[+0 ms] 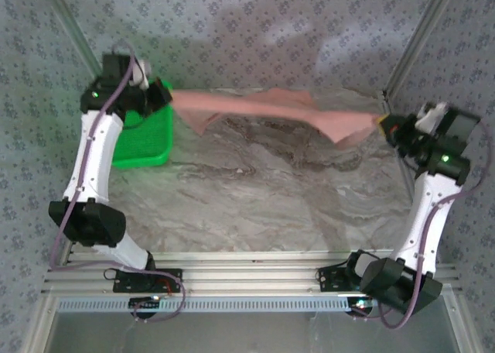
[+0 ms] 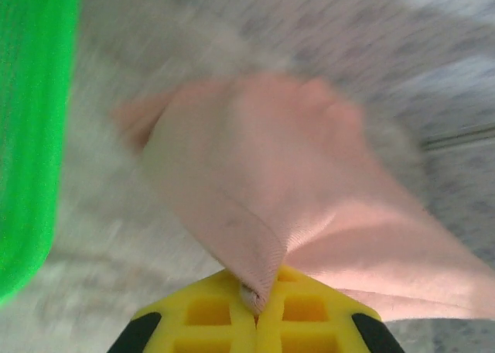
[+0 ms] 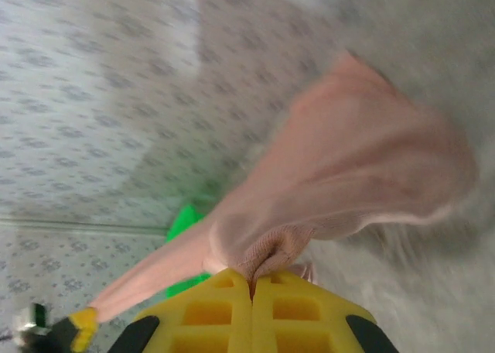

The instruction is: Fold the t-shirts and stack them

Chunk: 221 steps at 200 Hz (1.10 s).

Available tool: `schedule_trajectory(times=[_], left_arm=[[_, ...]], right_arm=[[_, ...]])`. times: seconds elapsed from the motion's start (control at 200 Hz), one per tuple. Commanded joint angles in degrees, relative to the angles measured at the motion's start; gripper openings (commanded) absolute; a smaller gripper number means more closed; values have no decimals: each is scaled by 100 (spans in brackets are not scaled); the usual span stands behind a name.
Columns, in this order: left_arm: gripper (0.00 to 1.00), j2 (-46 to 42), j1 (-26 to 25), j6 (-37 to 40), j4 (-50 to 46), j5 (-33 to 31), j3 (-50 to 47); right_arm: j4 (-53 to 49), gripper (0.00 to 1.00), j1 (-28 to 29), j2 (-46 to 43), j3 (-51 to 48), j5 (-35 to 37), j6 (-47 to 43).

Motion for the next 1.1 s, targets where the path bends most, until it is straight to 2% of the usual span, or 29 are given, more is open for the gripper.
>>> schedule_trajectory(times=[0.0,0.065,0.195,0.415,0.53,0.66,0.904,1.099], left_arm=[[0,-958,27,-160,-48,-351,-1579],[0,-1417,48,-165,-40,-467,-2530],[0,-2172,275,-248,-7,-668,-4018],[0,-2476,344,-262,-40,-892,-5135],[0,-2466,348,-287,-31,-1074,-5153],[0,-2074,370,-275,66,-1100,-4889],[0,-1105,370,-110,306,-1237,-3969],[0,-551,357,-116,453,-1294,-3567]], right_arm=[[-997,0,132,-572,-1099,444,-470],[-1376,0,208,-890,-1645,943,-560],[-2130,0,270,-1360,-2287,1506,-884],[-2658,0,316,-1649,-2645,2122,-909],[-2679,0,333,-1604,-2608,2304,-932],[-2057,0,437,-1130,-2629,2212,-872],[-877,0,1261,700,-1937,2360,-877],[-808,0,1739,2075,-876,2526,-1272]])
